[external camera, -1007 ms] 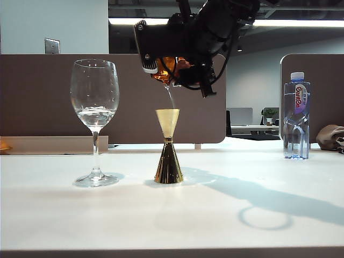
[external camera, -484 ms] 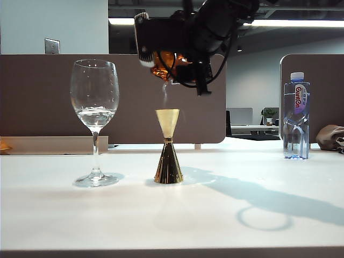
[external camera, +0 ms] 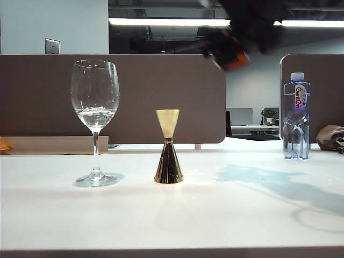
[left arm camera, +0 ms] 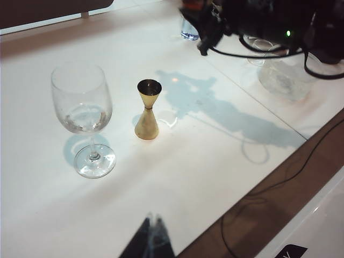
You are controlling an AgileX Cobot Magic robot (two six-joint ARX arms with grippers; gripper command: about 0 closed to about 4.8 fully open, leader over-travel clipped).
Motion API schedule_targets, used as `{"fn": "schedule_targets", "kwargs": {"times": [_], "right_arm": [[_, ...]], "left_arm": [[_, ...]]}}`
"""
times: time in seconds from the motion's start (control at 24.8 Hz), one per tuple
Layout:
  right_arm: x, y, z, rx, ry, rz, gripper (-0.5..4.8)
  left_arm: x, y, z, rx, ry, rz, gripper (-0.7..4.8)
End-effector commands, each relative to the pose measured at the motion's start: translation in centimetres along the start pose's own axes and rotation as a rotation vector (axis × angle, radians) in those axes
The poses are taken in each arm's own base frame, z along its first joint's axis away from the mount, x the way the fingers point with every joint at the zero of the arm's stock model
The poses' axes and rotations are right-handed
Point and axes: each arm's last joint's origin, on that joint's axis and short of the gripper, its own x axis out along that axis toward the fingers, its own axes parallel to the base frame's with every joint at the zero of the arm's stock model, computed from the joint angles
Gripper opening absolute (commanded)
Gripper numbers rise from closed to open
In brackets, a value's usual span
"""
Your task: Pick up the small amber measuring cup and pour the water in it into the jigger, then pick up the jigger and pour the water in it into the wine glass.
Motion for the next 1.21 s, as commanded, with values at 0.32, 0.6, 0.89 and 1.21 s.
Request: {"fn": "schedule_targets", "kwargs": {"times": [0.32,0.6,0.89,1.21], "right_arm": [[-2.8,1.1,-10.4,0.26,-0.036,0.101,-0.05],[-3.3,2.2,-15.2,0.315,0.049,0.123,-0.04],[-2.4,3.2,-16.8,0.373,0.053,0.159,0.05],[-1.7,3.4,-18.1,0.386,0.038,0.145,0.55]], "left_arm": [[0.0,0.0,0.2,0.007,-0.014,-0.001,-0.02],[0.0,0.0,0.2,0.007,-0.014,-0.001,-0.02],[0.0,0.0,0.2,0.007,-0.014,-0.001,-0.02],[0.0,0.0,0.2,0.007,-0.015,-0.001,-0.02]]}}
